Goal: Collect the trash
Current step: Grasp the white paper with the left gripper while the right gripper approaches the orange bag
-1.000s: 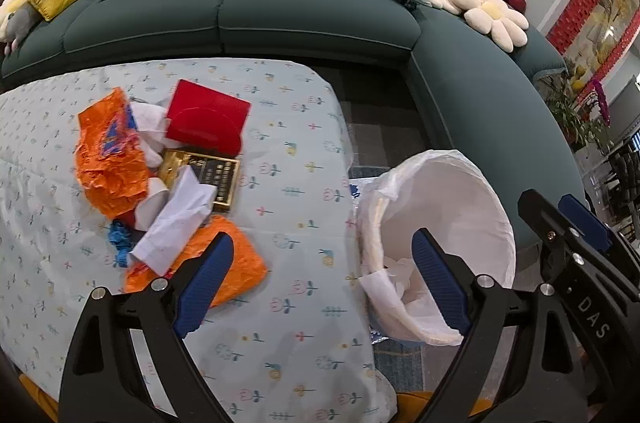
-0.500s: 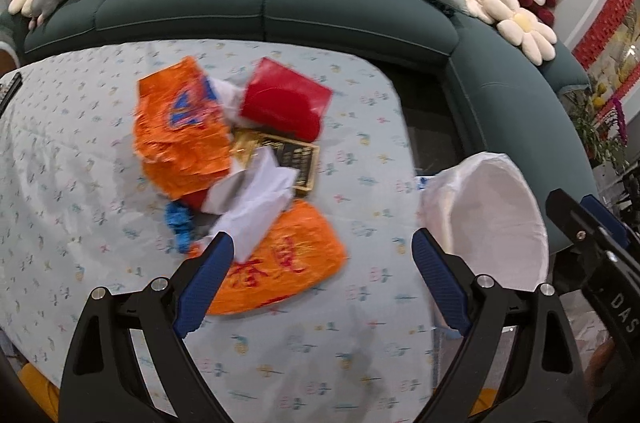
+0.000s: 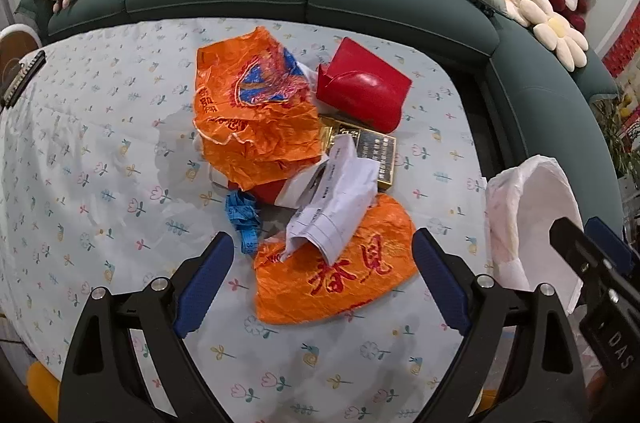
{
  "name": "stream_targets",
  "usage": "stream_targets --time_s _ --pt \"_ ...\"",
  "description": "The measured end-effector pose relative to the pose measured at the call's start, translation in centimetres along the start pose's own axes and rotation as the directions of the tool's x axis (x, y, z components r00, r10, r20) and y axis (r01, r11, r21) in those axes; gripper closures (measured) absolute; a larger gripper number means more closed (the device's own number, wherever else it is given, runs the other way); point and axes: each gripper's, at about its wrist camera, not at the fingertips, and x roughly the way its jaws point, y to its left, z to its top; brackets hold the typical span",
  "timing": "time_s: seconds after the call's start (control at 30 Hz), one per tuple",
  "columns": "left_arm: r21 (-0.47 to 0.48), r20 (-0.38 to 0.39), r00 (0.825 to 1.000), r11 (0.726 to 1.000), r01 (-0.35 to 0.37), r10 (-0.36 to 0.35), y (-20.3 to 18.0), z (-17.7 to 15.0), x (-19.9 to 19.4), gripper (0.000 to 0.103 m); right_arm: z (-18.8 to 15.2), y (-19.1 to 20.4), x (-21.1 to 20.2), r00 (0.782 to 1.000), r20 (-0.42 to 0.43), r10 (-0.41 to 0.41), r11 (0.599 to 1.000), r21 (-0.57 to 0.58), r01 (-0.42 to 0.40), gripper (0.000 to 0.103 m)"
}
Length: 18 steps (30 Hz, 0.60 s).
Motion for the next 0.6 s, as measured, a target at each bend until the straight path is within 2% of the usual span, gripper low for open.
stream_targets --time_s 0.17,0.23,0.47,0.6 --pt "0.002 -0.003 1.0 1.0 0.01 -0.01 0.5 0.5 1.1 0.019 -0.1 0.2 1.2 1.0 -0.02 0.006 1.0 0.003 -0.006 0.045" --pt "0.008 -0.005 1.0 1.0 0.012 -0.012 0.3 0.8 1.5 0.024 -0.2 0.2 1.7 0.999 -0.031 0.009 1.0 0.006 -0.009 0.045" --pt "0.041 -0.022 1.0 0.999 0.02 -0.019 -0.7 1.8 3.3 0.032 -0.2 0.1 3.3 0.998 -0.056 0.015 1.0 0.013 -0.014 0.045" --pt "0.044 -0.056 0.998 0.999 0.019 -0.017 -0.9 2.0 5.0 0.046 -0.2 0.1 3.9 0.998 -0.067 0.02 1.0 0.02 -0.019 0.045"
